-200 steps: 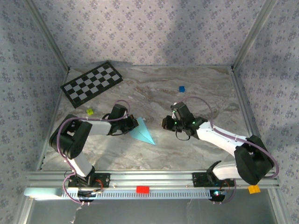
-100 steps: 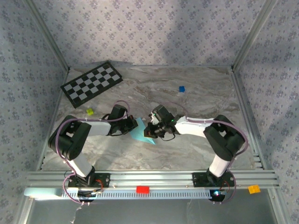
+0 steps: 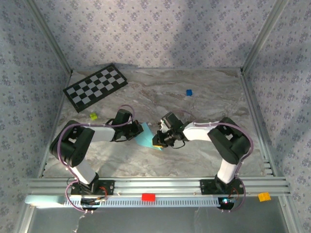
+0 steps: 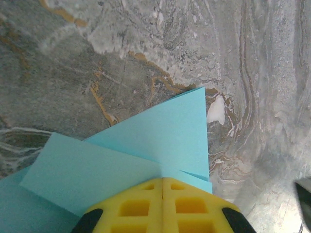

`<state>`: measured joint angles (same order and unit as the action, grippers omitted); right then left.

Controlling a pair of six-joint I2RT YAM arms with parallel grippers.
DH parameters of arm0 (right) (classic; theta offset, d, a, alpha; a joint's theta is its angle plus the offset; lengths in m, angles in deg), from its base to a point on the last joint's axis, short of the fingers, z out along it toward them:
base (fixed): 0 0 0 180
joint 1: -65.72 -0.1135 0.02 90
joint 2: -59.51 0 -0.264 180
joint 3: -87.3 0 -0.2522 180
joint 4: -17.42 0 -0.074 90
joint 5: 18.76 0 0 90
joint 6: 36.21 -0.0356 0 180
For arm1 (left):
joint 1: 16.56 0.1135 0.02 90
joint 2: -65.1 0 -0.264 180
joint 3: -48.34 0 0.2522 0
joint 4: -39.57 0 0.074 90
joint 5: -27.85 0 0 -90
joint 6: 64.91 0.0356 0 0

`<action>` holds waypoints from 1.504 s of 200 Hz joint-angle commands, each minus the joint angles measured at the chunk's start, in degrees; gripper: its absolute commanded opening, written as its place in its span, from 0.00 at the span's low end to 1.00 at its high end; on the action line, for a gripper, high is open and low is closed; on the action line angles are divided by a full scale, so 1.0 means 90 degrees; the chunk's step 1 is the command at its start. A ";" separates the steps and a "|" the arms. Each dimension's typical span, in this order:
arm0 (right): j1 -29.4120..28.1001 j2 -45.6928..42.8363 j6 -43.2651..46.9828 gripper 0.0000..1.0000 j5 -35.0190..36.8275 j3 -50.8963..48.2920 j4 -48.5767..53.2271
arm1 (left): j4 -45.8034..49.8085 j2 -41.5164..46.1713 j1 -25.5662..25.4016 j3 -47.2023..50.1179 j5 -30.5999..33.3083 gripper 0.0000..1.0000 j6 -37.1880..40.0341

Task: Fold a paper plane with a square sheet of paper (pick it up from the middle)
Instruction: Fourth fold the wing at the center of the table.

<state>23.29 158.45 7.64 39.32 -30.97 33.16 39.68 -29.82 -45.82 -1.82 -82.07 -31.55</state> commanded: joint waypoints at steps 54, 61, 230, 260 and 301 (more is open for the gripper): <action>0.0213 -0.1154 -0.1146 0.38 0.0573 -0.0986 0.0109 | 0.0414 0.0094 0.0065 0.0126 0.0094 0.00 -0.0161; 0.0208 -0.1143 -0.1202 0.38 0.0609 -0.0988 0.0086 | 0.0413 0.0095 0.0071 0.0122 0.0094 0.00 -0.0152; 0.0062 -0.1052 -0.1165 0.42 0.0449 -0.0825 0.0003 | 0.0369 0.0099 0.0098 0.0188 0.0007 0.00 -0.0192; 0.0062 -0.0982 -0.1278 0.43 0.0429 -0.0862 -0.0145 | 0.0438 0.0160 0.0133 0.0201 0.0021 0.00 -0.0171; 0.0028 -0.0779 -0.1293 0.43 0.0484 -0.0808 0.0135 | 0.0461 0.0175 0.0135 0.0190 0.0007 0.00 -0.0171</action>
<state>23.94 150.12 -3.02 43.36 -38.82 32.16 40.20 -28.96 -45.05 -1.19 -82.34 -33.08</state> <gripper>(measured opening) 0.425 0.043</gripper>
